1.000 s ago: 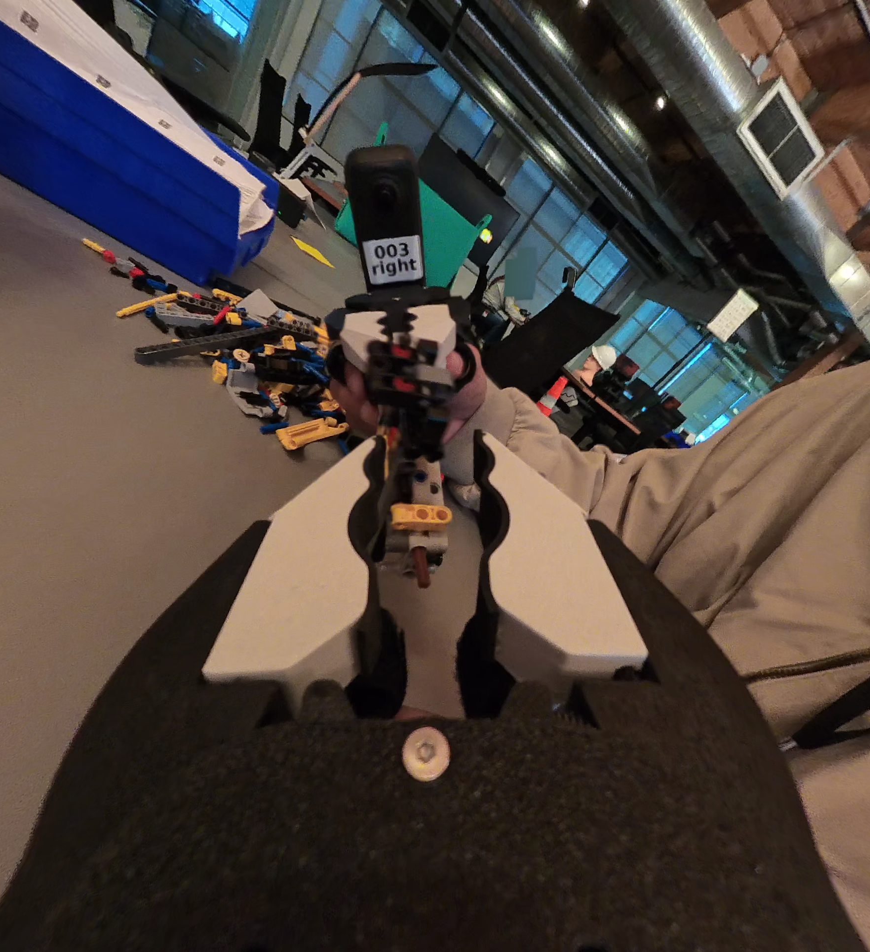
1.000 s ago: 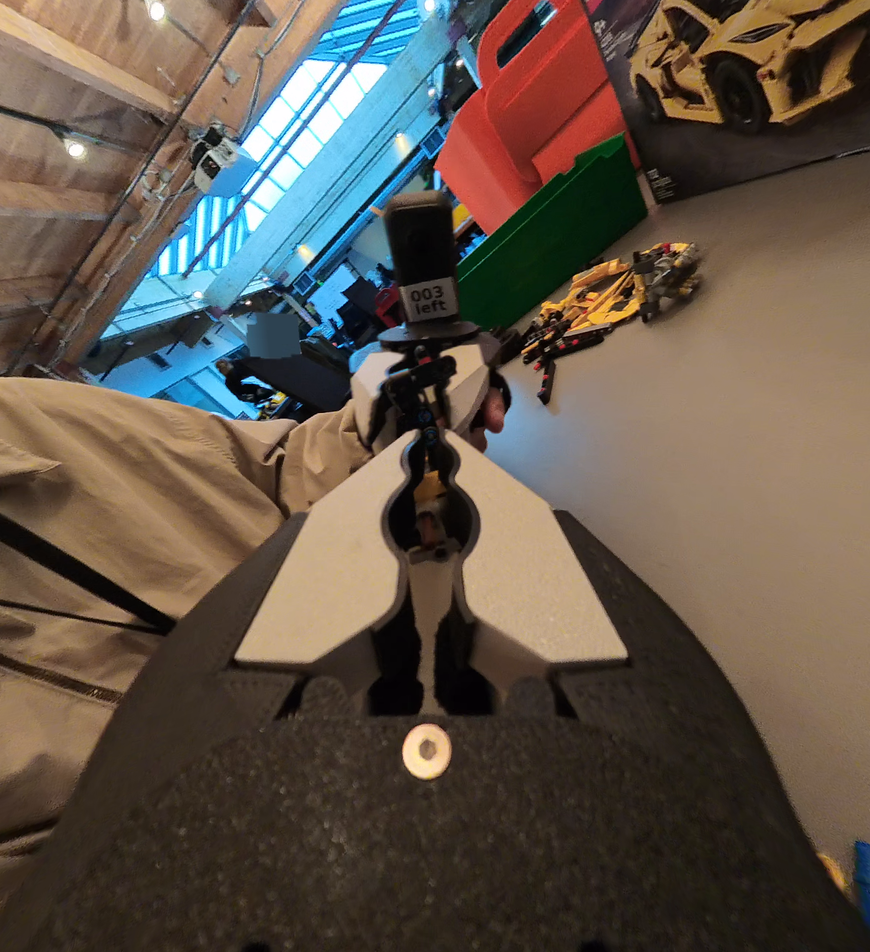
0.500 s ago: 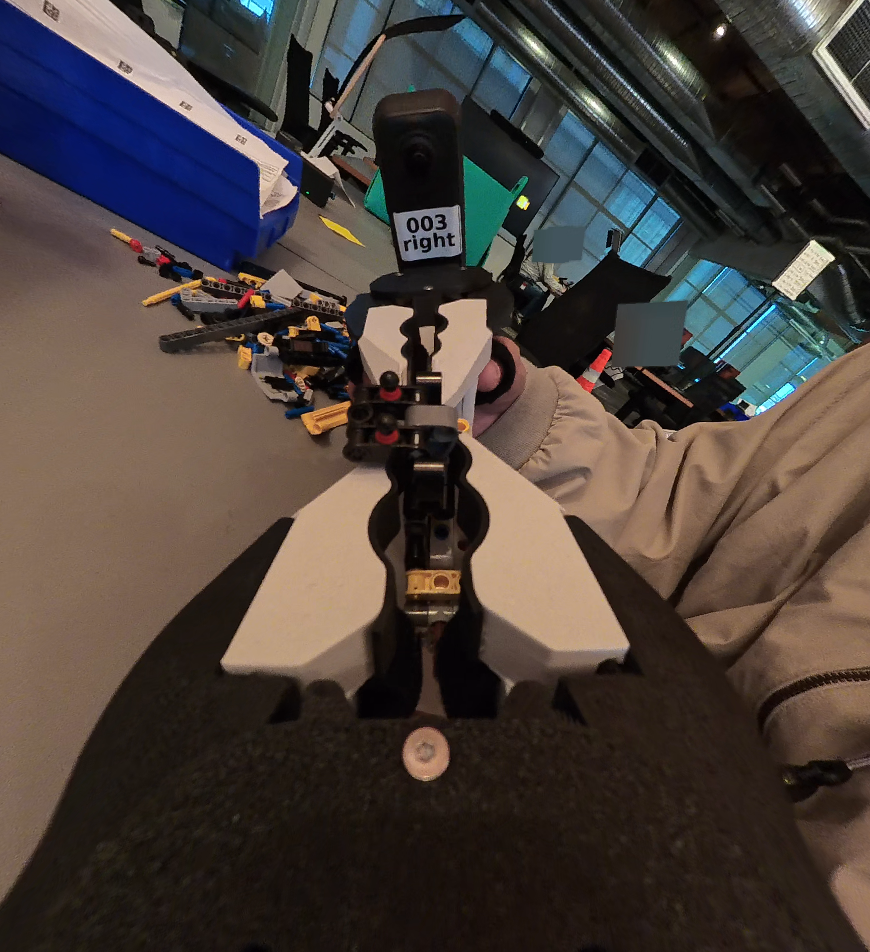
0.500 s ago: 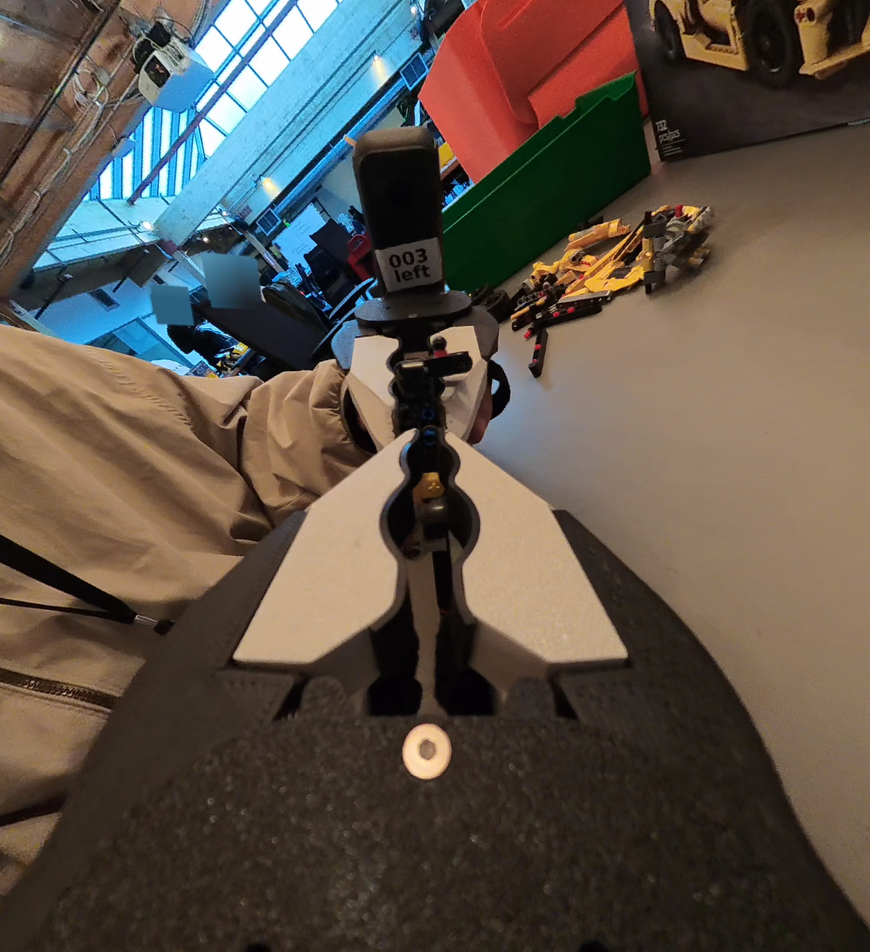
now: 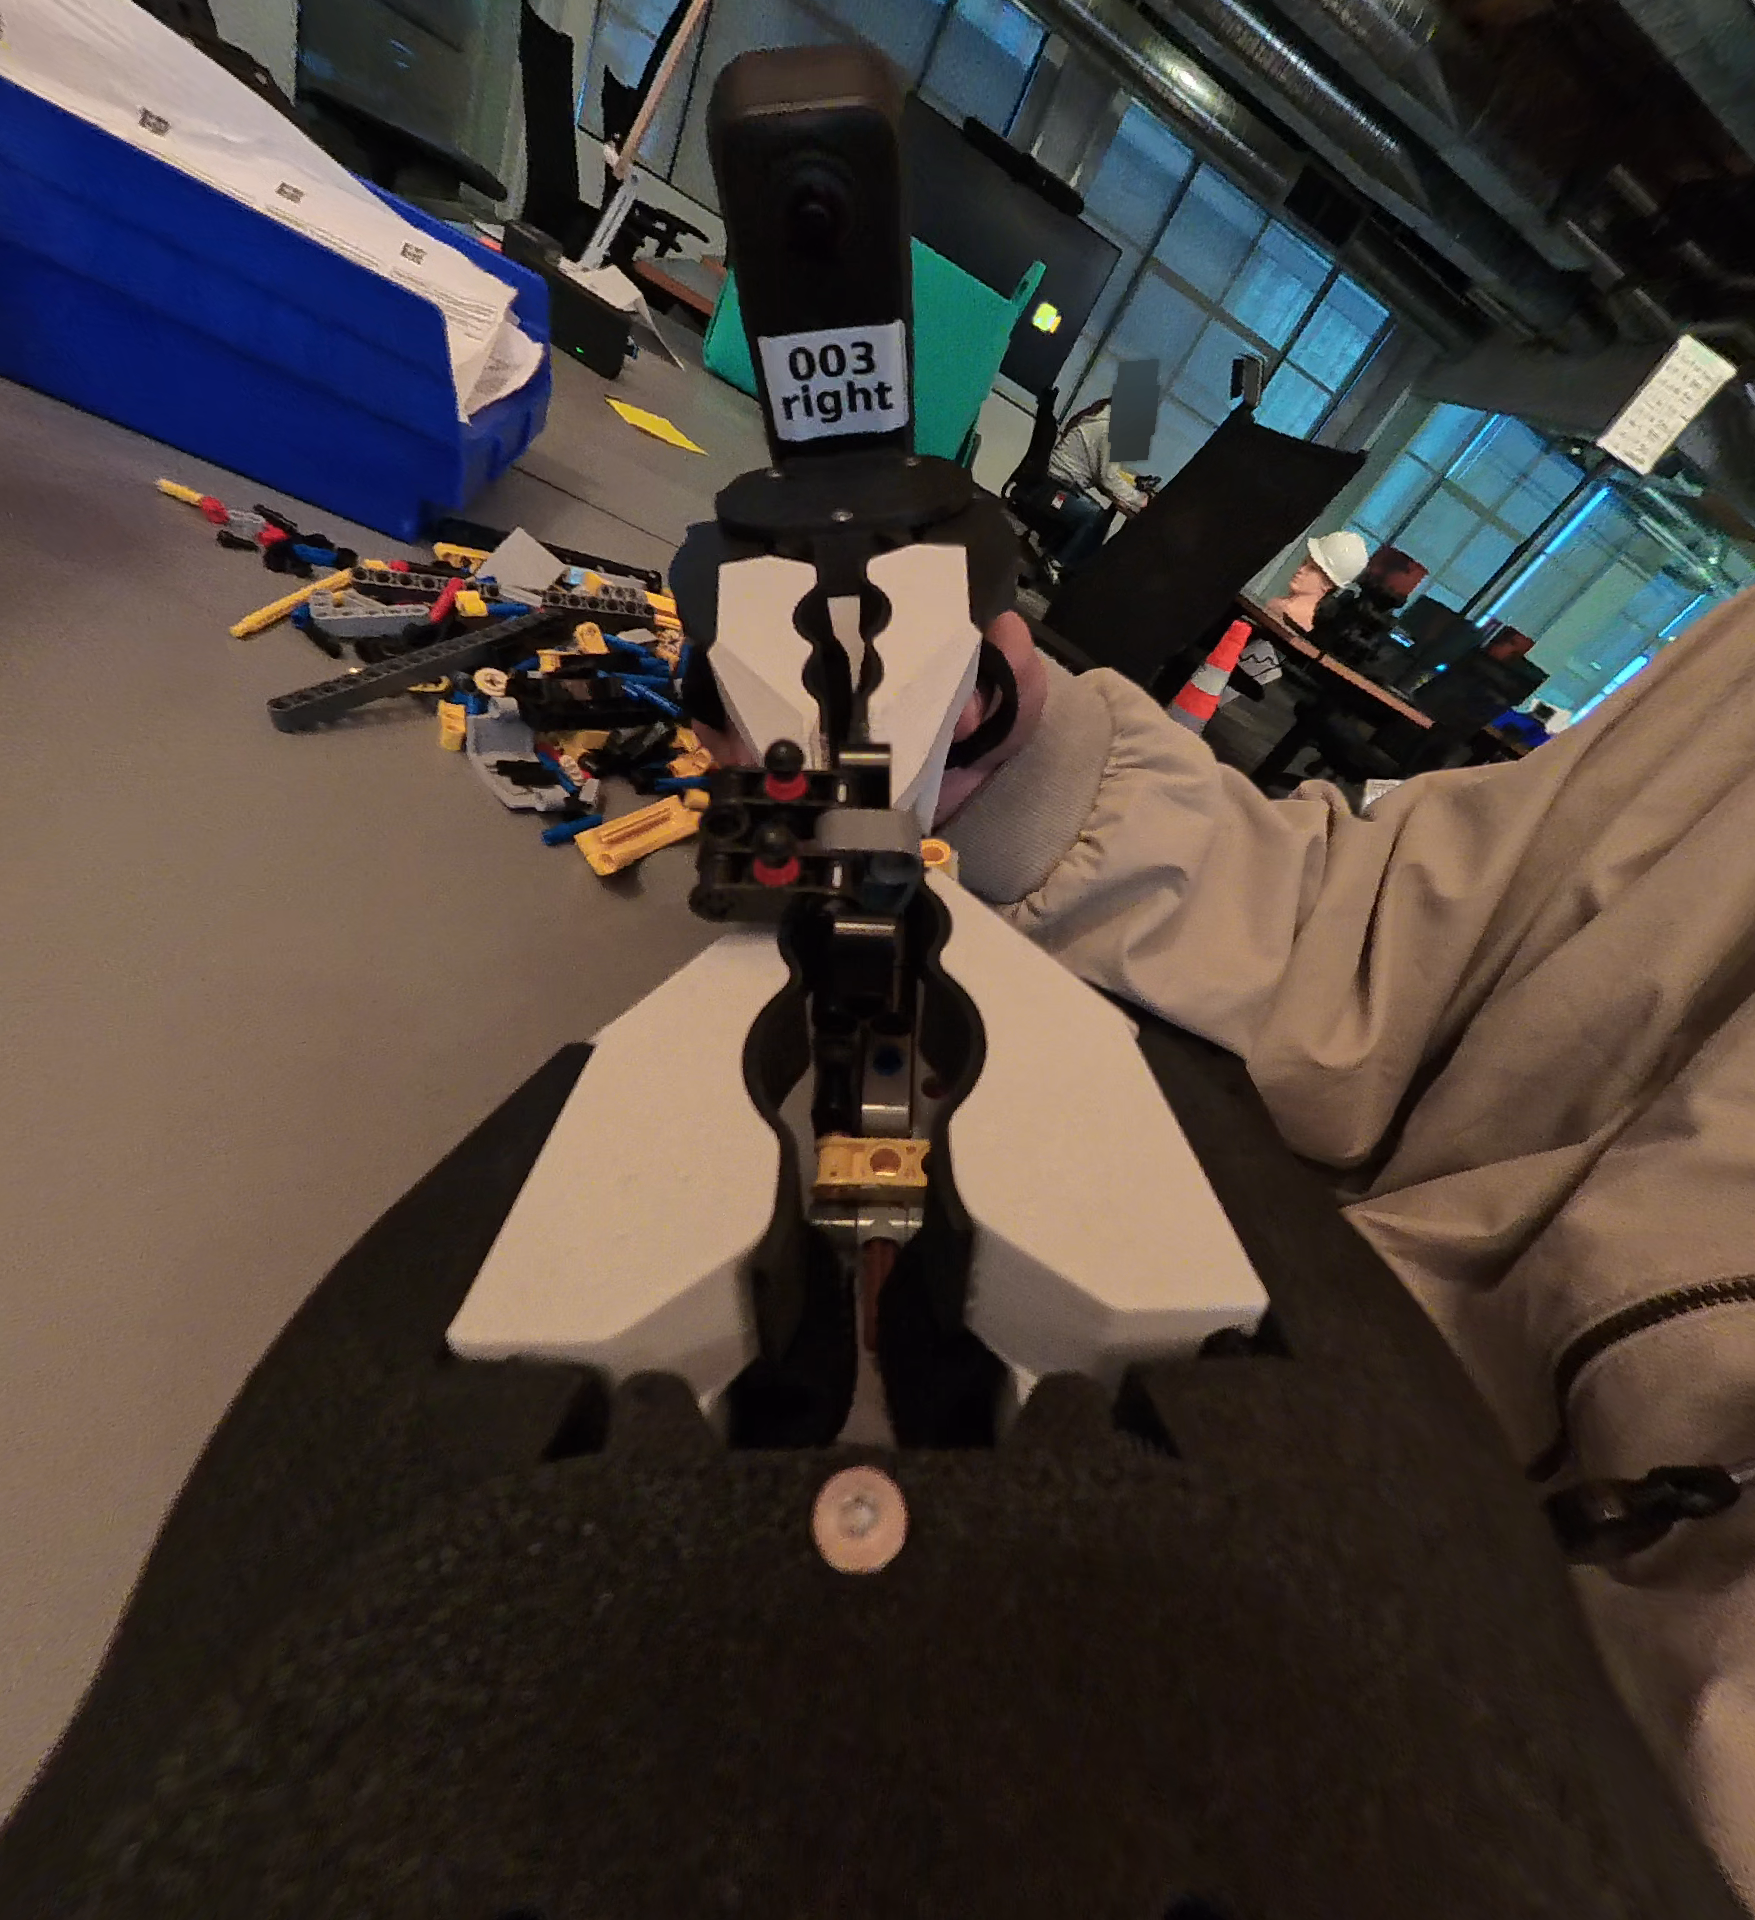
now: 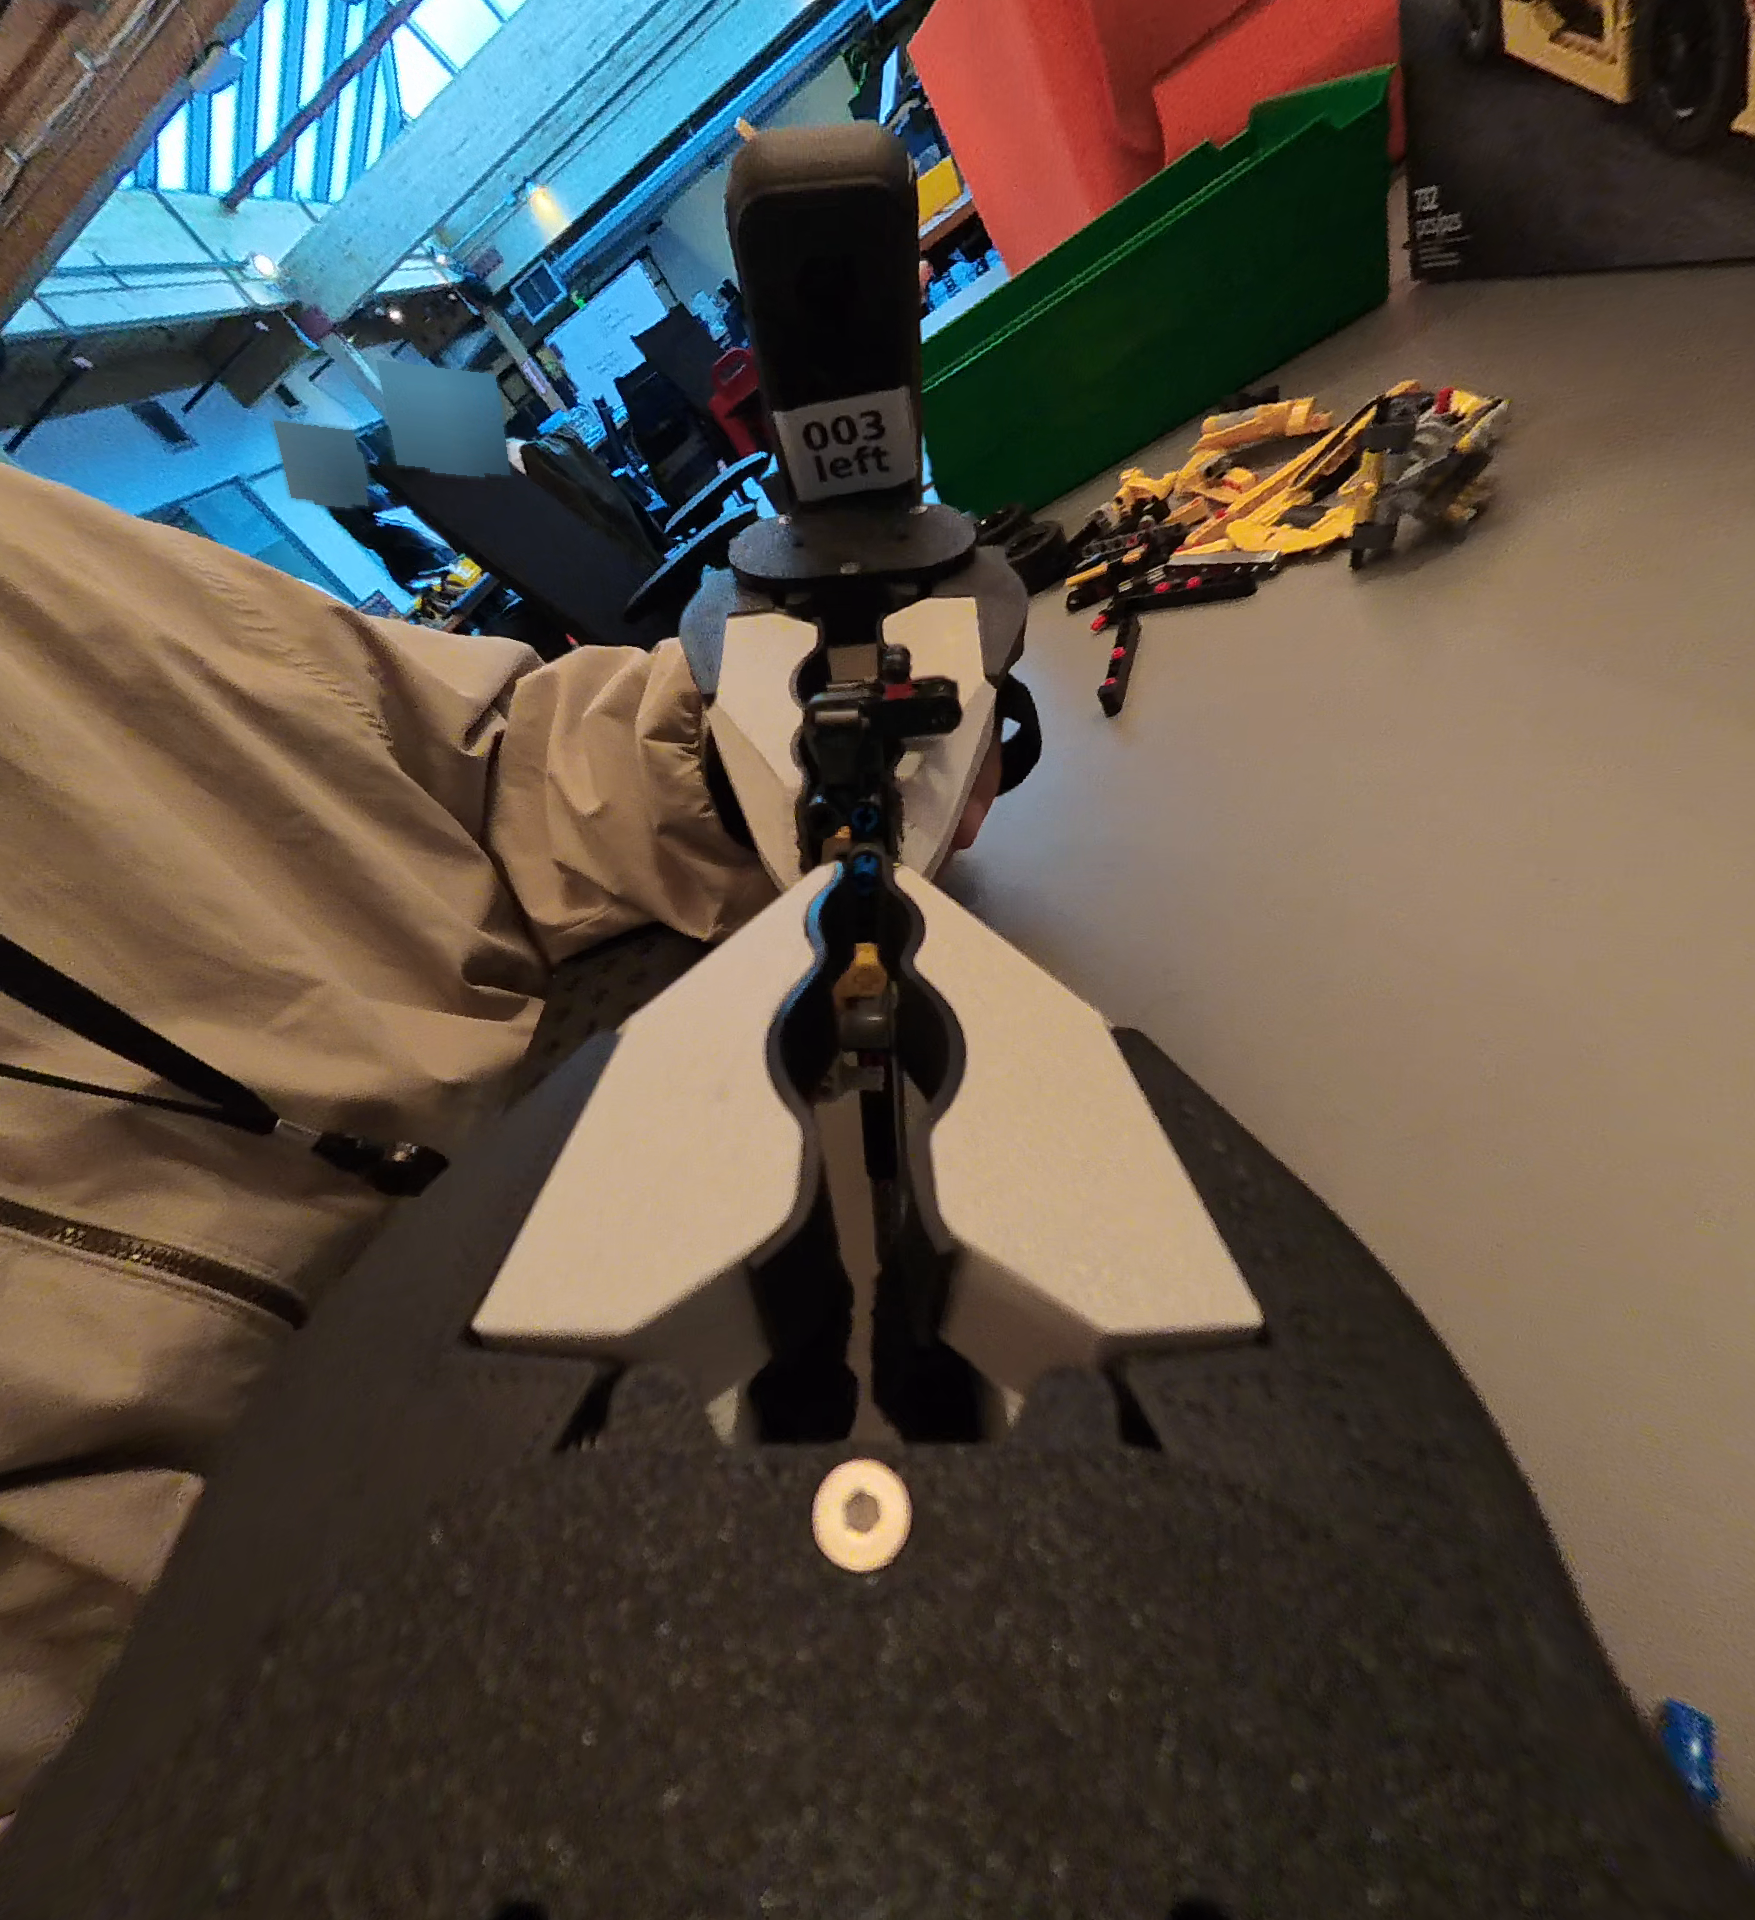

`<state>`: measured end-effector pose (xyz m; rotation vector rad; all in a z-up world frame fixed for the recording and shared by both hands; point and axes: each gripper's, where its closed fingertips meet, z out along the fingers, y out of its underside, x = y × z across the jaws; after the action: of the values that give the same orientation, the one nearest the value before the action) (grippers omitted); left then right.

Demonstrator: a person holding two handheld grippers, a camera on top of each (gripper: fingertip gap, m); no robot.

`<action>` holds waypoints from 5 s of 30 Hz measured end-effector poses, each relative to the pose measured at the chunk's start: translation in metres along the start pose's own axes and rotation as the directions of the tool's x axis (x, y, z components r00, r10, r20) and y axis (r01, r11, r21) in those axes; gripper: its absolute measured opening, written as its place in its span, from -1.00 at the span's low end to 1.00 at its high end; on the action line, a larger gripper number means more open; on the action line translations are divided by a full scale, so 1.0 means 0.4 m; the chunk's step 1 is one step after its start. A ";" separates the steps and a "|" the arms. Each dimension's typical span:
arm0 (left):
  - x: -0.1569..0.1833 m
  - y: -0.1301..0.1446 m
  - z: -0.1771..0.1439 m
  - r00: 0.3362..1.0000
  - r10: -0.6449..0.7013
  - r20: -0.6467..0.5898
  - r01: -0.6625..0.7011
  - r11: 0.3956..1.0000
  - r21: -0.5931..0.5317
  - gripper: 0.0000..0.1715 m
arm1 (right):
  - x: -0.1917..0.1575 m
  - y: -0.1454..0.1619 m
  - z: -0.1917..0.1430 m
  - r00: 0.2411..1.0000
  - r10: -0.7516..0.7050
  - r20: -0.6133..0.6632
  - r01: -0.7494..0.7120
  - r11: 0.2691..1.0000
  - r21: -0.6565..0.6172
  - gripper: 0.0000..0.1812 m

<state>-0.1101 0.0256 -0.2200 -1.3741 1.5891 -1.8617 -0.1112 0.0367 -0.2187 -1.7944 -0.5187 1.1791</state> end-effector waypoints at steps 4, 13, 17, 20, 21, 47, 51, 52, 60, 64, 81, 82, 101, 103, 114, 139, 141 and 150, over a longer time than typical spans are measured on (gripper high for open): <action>0.015 0.005 0.007 0.999 0.033 -0.010 -0.033 0.999 -0.027 -0.83 | -0.015 0.004 -0.007 0.999 -0.042 0.010 0.042 0.999 -0.022 -0.98; -0.026 -0.052 -0.086 0.999 -0.029 0.035 0.025 0.995 0.098 -0.83 | -0.004 -0.079 -0.171 0.996 -0.057 -0.067 0.068 0.981 0.183 -1.00; -0.014 -0.095 -0.091 1.000 -0.021 0.000 0.021 0.985 0.172 -0.83 | 0.023 -0.082 -0.197 0.988 -0.050 -0.147 0.079 0.977 0.199 -1.00; 0.009 -0.081 -0.075 1.000 -0.001 -0.031 0.006 0.988 0.152 -0.83 | 0.029 -0.085 -0.134 0.983 -0.083 -0.165 0.113 0.976 0.185 -1.00; 0.007 -0.076 -0.074 1.000 0.007 -0.016 -0.005 0.990 0.141 -0.83 | 0.017 -0.086 -0.108 0.983 -0.106 -0.150 0.133 0.974 0.181 -0.90; 0.006 -0.024 -0.033 1.000 0.000 -0.010 0.001 1.000 0.029 -0.82 | -0.010 -0.043 0.032 0.993 -0.091 -0.079 0.094 0.995 0.025 -0.97; -0.004 -0.030 -0.042 1.000 -0.027 -0.012 0.028 0.998 0.050 -0.77 | 0.002 -0.042 0.020 0.993 -0.070 -0.098 0.073 0.997 0.030 -0.97; -0.006 -0.034 -0.046 0.999 -0.037 -0.015 0.038 0.998 0.059 -0.76 | 0.006 -0.046 0.014 0.993 -0.058 -0.102 0.063 0.997 0.041 -0.97; 0.005 -0.049 -0.059 0.989 -0.109 -0.101 0.120 0.987 0.109 -0.82 | -0.016 -0.049 0.022 0.996 -0.065 -0.055 0.068 0.996 0.054 -0.96; -0.005 -0.052 -0.059 0.973 -0.189 -0.135 0.207 0.969 0.136 -0.82 | -0.008 -0.049 0.022 0.995 -0.063 -0.073 0.066 0.997 0.049 -0.93; -0.152 -0.027 -0.078 0.846 -0.531 0.049 0.501 0.824 0.264 -0.82 | 0.116 -0.068 0.043 0.759 -0.231 -0.608 0.150 0.972 -0.183 -0.72; -0.163 -0.025 -0.084 0.835 -0.547 0.062 0.511 0.811 0.284 -0.82 | 0.117 -0.066 0.047 0.746 -0.223 -0.628 0.130 0.973 -0.191 -0.70; -0.048 -0.046 -0.074 0.904 -0.400 -0.152 0.418 0.901 0.114 -0.82 | 0.019 -0.022 0.054 0.985 0.159 -0.061 -0.161 0.986 -0.038 -0.74; -0.045 -0.050 -0.075 0.900 -0.403 -0.165 0.424 0.898 0.119 -0.81 | 0.014 -0.029 0.052 0.971 0.237 -0.001 -0.237 0.971 -0.004 -0.74; -0.095 -0.078 -0.118 0.852 -0.493 -0.176 0.523 0.822 0.226 -0.82 | 0.027 0.003 0.044 0.963 0.268 0.033 -0.268 0.963 -0.015 -0.36; -0.089 -0.097 -0.114 0.931 -0.351 -0.103 0.365 0.891 0.271 -0.67 | 0.065 -0.060 0.022 0.871 0.479 0.108 -0.491 0.851 0.184 -0.93; -0.088 -0.104 -0.121 0.916 -0.377 -0.137 0.401 0.869 0.290 -0.68 | 0.064 -0.060 0.028 0.913 0.405 0.048 -0.407 0.896 0.176 -0.92; -0.113 -0.114 -0.139 0.919 -0.382 -0.093 0.390 0.857 0.337 -0.68 | 0.106 -0.126 -0.012 0.868 -0.130 -0.480 0.220 0.966 0.137 -0.68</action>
<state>-0.1194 0.1062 -0.1947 -1.5889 0.9625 -2.2583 -0.0813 0.0912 -0.1963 -1.7455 -0.2667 0.6106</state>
